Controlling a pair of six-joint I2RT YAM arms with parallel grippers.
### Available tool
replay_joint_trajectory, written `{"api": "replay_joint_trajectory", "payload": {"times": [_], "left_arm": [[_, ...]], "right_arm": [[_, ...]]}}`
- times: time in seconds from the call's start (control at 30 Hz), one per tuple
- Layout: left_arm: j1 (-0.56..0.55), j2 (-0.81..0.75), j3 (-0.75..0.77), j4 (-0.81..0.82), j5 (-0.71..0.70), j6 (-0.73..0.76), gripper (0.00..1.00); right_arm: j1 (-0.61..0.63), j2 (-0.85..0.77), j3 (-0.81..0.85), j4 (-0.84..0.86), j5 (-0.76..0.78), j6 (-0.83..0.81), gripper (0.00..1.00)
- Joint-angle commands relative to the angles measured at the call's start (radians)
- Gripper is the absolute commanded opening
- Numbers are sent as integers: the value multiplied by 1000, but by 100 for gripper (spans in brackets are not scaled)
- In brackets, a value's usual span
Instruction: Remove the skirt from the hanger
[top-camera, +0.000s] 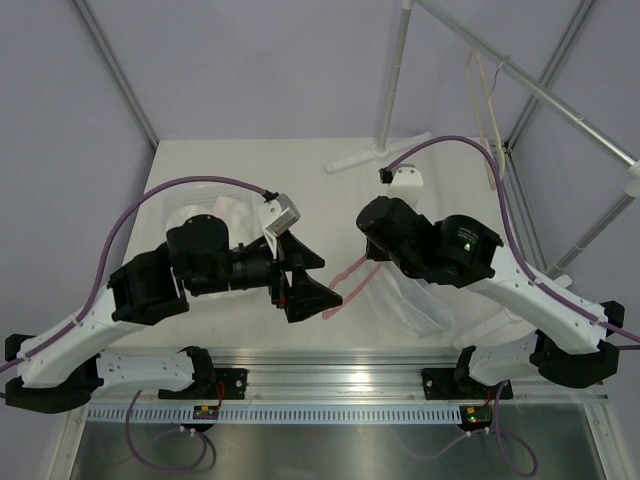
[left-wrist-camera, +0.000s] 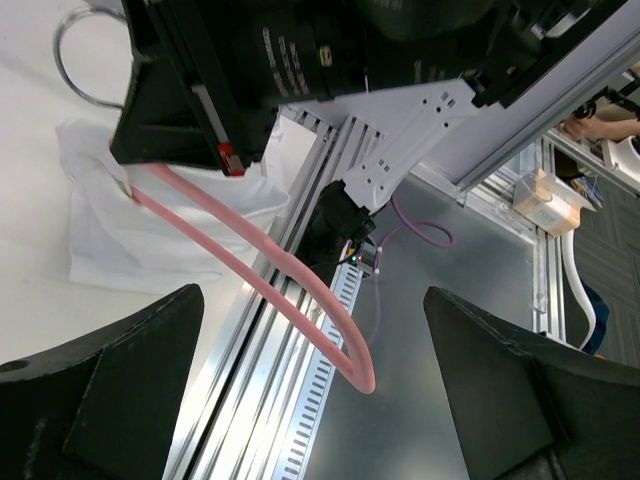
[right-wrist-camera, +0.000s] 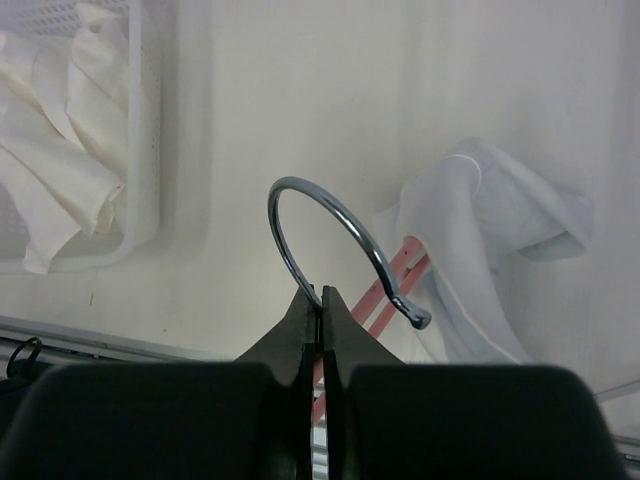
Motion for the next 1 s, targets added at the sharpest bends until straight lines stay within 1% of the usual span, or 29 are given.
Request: {"api": "replay_joint_trajectory", "payload": {"times": [0.0, 0.1, 0.17, 0.2, 0.23, 0.27, 0.3, 0.33, 0.37, 0.4, 0.43, 0.47, 0.53, 0.57, 0.6, 0.67, 0.7, 0.73, 0.83, 0.97], "left_arm": [[-21, -10, -37, -21, -27, -1, 95], [-33, -2, -59, -40, -60, -4, 94], [-43, 7, -73, -44, -79, -6, 92], [-46, 10, -77, -46, -105, -6, 86], [-47, 13, -74, -56, -123, -4, 77], [-49, 16, -71, -64, -143, -1, 58], [-49, 16, -70, -69, -180, -1, 9], [-49, 15, -67, -78, -203, -1, 0], [-49, 9, -68, -78, -221, 5, 0], [-49, 4, -67, -78, -238, 8, 0], [-49, -2, -67, -79, -257, 8, 0], [-49, -7, -74, -78, -272, 11, 0], [-49, -33, -77, -75, -306, 16, 0], [-49, -41, -77, -72, -314, 17, 0], [-49, -54, -80, -70, -323, 20, 0], [-49, -65, -84, -66, -323, 22, 0], [-49, -73, -91, -63, -323, 20, 0], [-50, -88, -96, -49, -324, 20, 0], [-49, -110, -110, -40, -327, 19, 0], [-49, -125, -94, -58, -329, 11, 0]], "right_arm": [[-12, -2, 64, 32, 4, -18, 0], [-13, 3, 88, 31, -6, -22, 0], [-12, 10, 113, 25, -25, -34, 0], [-12, 10, 119, 28, -34, -38, 0], [-12, 4, 117, 37, -46, -42, 0], [-13, -5, 111, 49, -61, -47, 0], [-12, -16, 85, 64, -93, -57, 0], [-13, -43, 70, 92, -112, -62, 2], [-14, -57, 55, 104, -152, -70, 9], [-12, -71, 27, 115, -176, -90, 21], [-12, -95, 12, 129, -196, -99, 34], [-12, -106, 1, 129, -224, -104, 53], [-13, -141, -24, 112, -233, -107, 68], [-12, -158, -34, 105, -229, -98, 72], [-13, -175, -59, 101, -226, -91, 80], [-14, -246, -88, 110, -218, -81, 86], [-12, -270, -119, 123, -220, -79, 94], [-15, -321, -136, 144, -218, -81, 96], [-13, -402, -183, 163, -204, -78, 98], [-14, -459, -238, 138, -166, -58, 97]]}}
